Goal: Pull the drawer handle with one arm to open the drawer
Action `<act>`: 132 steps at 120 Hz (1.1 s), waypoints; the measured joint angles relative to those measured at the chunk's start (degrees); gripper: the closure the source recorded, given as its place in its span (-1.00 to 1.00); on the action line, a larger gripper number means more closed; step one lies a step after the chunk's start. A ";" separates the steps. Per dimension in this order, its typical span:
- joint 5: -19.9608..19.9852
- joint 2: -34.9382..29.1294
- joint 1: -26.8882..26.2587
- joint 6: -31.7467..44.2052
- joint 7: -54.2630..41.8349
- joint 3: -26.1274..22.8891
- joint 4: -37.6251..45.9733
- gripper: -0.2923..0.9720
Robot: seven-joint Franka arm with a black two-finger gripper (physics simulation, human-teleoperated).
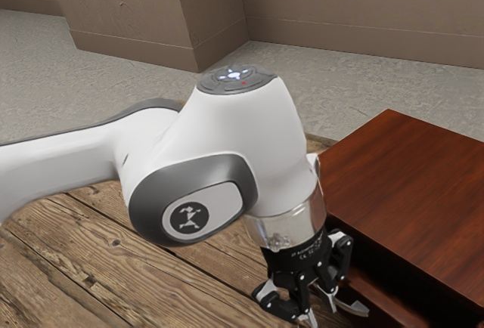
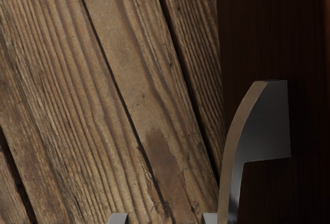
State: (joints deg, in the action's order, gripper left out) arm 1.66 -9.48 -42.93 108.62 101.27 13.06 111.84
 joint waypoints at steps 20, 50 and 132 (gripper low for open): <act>-0.28 -1.54 -0.70 0.13 0.43 0.22 1.16 0.38; -0.55 -3.00 -1.32 0.46 0.96 0.44 2.46 0.38; -0.29 -7.88 -2.49 0.47 2.34 0.76 7.61 0.38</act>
State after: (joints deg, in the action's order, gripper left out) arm 1.37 -17.36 -45.42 109.09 103.61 13.82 119.45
